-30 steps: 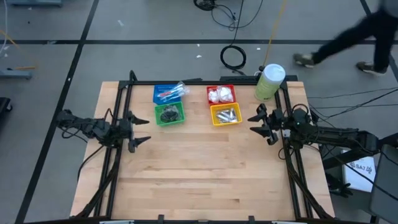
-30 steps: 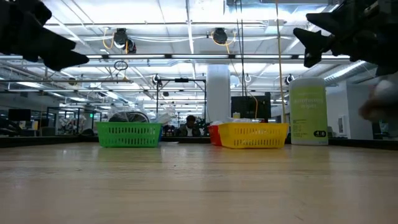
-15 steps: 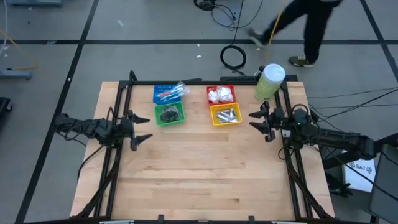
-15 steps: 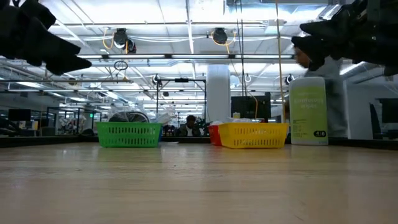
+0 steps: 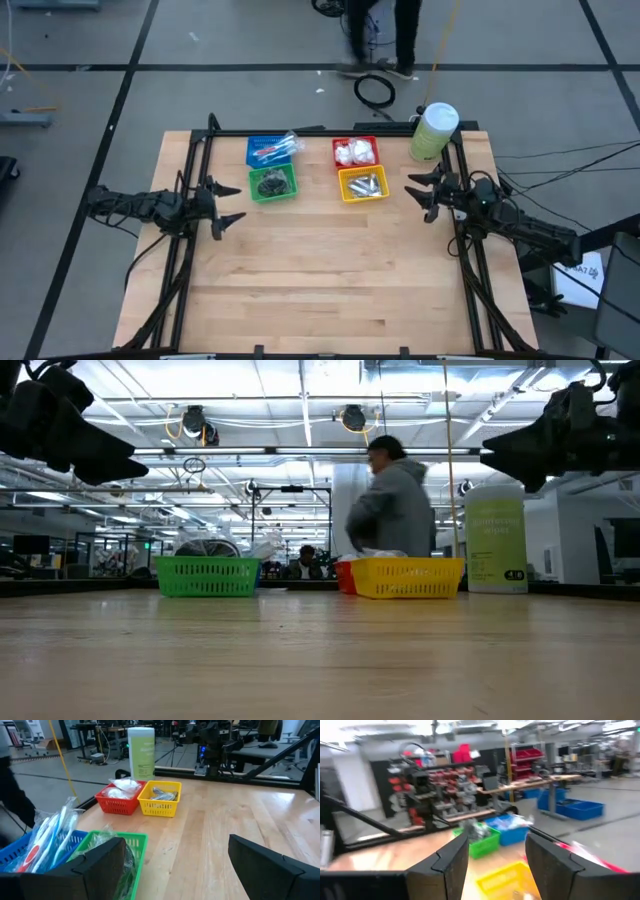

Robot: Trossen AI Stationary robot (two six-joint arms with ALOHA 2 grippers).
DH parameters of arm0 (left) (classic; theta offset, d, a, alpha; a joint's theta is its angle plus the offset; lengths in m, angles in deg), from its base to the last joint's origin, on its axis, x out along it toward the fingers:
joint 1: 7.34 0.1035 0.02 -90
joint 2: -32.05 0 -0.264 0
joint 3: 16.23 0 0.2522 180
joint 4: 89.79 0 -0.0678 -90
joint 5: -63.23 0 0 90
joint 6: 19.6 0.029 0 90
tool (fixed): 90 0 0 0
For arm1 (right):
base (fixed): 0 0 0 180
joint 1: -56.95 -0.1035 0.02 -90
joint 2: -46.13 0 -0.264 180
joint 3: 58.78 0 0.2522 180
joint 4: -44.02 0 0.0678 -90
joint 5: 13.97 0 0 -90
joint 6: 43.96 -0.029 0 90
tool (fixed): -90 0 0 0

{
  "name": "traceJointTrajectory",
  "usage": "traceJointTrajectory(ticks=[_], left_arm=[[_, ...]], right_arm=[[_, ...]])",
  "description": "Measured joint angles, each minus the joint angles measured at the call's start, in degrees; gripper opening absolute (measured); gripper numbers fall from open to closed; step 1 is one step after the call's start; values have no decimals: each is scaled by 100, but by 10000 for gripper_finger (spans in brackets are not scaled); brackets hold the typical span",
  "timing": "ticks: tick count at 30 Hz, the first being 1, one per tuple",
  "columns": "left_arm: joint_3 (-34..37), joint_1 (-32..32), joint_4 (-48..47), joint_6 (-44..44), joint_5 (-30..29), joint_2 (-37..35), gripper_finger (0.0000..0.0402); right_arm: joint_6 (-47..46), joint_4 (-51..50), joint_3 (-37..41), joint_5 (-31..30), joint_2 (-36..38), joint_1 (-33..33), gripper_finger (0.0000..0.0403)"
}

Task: Pick & Place Travel size toiletries
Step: Return to Home Position

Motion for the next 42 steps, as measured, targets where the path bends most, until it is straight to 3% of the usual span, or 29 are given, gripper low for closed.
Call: traceJointTrajectory(ticks=[5, 9, 16, 23, 30, 42], left_arm=[[137, 0, 279, 54, -34, 0, 347], [366, 14, 799, 169, -9, 0, 347], [479, 22, 1103, 444, 824, 6, 347], [480, 161, 1104, 308, 977, 2, 347], [780, 317, 1967, 642, 1779, 6, 347], [778, 411, 1931, 650, 1822, 197, 347]], right_arm=[[182, -582, 0, -473, 120, 0, 183], [186, -630, 0, -513, 131, 0, 187], [308, -615, 0, -236, 131, 0, 183], [328, -610, 1, -65, 130, 0, 187], [347, -628, 2, -17, 130, 0, 183], [13, -554, 2, 117, 124, 0, 183]])
